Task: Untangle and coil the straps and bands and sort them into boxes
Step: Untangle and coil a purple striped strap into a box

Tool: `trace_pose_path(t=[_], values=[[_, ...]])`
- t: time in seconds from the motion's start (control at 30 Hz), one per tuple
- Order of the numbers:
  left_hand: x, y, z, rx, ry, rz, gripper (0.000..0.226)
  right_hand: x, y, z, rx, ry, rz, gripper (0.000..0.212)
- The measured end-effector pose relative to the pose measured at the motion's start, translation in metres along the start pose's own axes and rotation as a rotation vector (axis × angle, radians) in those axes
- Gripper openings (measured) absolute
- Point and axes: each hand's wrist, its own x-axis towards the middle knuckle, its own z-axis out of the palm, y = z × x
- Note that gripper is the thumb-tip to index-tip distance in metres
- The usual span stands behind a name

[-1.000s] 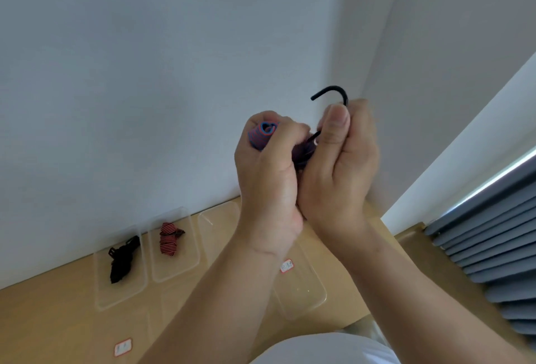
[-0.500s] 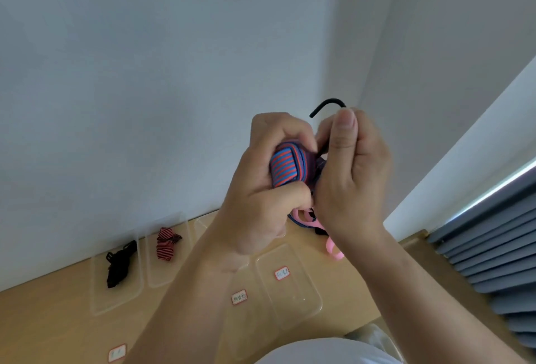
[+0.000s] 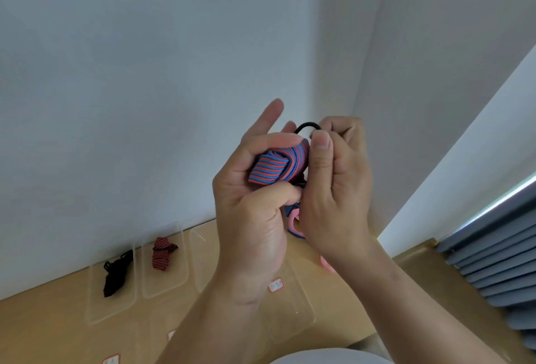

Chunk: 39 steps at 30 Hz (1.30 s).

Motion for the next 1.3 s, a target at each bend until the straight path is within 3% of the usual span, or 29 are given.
trace_pose_path(t=[0.33, 0.5, 0.7, 0.83, 1.0, 1.17, 1.23, 1.3], values=[[0.016, -0.002, 0.021, 0.050, -0.128, -0.046, 0.055, 0.015, 0.010, -0.031, 0.180, -0.261, 0.067, 0.043], [0.020, -0.017, 0.029, -0.018, -0.139, -0.102, 0.055, 0.018, 0.016, -0.048, 0.180, -0.266, 0.009, 0.041], [0.014, -0.016, 0.040, -0.106, -0.254, -0.046, 0.040, 0.025, 0.027, -0.064, 0.149, -0.302, 0.029, 0.042], [0.010, -0.005, 0.058, 0.178, -0.349, 0.086, 0.049, 0.024, 0.032, -0.080, 0.217, -0.259, 0.131, 0.045], [0.011, -0.021, 0.073, 0.092, -0.280, 0.079, 0.058, 0.036, 0.037, -0.092, 0.139, -0.180, 0.031, 0.048], [0.000, -0.038, 0.081, -0.070, -0.245, -0.056, 0.050, 0.037, 0.048, -0.098, 0.031, -0.118, -0.087, 0.040], [-0.002, -0.045, 0.089, -0.099, -0.133, -0.086, 0.062, 0.039, 0.051, -0.103, 0.021, -0.110, -0.134, 0.045], [-0.003, -0.050, 0.093, -0.062, -0.001, -0.079, 0.058, 0.040, 0.052, -0.107, -0.021, -0.126, -0.213, 0.044]])
